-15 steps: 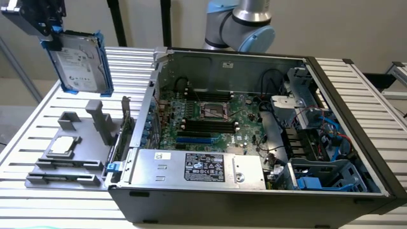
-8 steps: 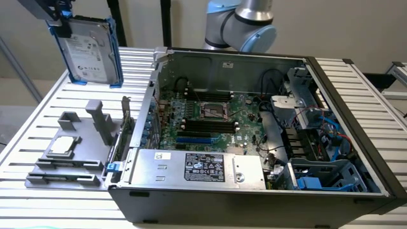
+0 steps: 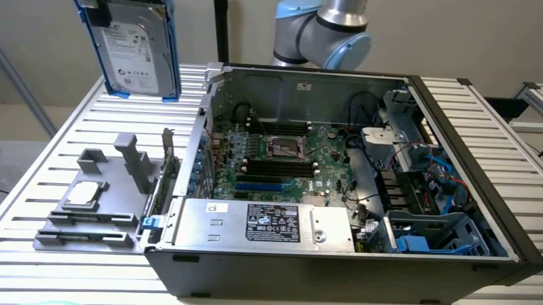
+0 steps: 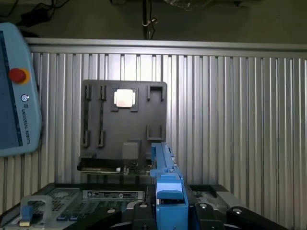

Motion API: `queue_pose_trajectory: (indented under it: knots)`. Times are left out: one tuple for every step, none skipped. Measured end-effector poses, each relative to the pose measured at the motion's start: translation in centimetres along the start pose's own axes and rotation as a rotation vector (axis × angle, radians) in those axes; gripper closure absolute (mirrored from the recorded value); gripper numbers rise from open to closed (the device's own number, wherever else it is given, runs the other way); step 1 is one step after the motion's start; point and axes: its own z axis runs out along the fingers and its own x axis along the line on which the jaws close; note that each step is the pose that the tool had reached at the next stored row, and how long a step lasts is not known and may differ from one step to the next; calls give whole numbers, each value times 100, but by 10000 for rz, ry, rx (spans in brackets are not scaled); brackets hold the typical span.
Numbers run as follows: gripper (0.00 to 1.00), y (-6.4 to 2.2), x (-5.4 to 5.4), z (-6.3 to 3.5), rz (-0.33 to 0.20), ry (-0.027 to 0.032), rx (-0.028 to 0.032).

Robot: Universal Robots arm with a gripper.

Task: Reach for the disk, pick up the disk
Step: 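Pick up the disk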

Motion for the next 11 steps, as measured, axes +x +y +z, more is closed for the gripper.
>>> queue_pose_trajectory:
  knots:
    - [67,-44,6,-42,0,-11,-1]
    - [67,-90,12,-80,1,-28,-1]
    - [67,-135,19,-110,0,-44,-1]
    - [67,-184,29,-134,-1,-61,-3]
    - [67,-226,40,-147,-1,-75,-1]
    - [67,-275,54,-155,0,-88,0]
    - [67,-317,69,-160,-1,-95,-2]
    - [67,-362,85,-161,-1,-102,1]
    - [67,-404,100,-163,-1,-106,1]
    - [67,-447,115,-165,-1,-109,1]
    - [67,-487,131,-166,-2,-110,4]
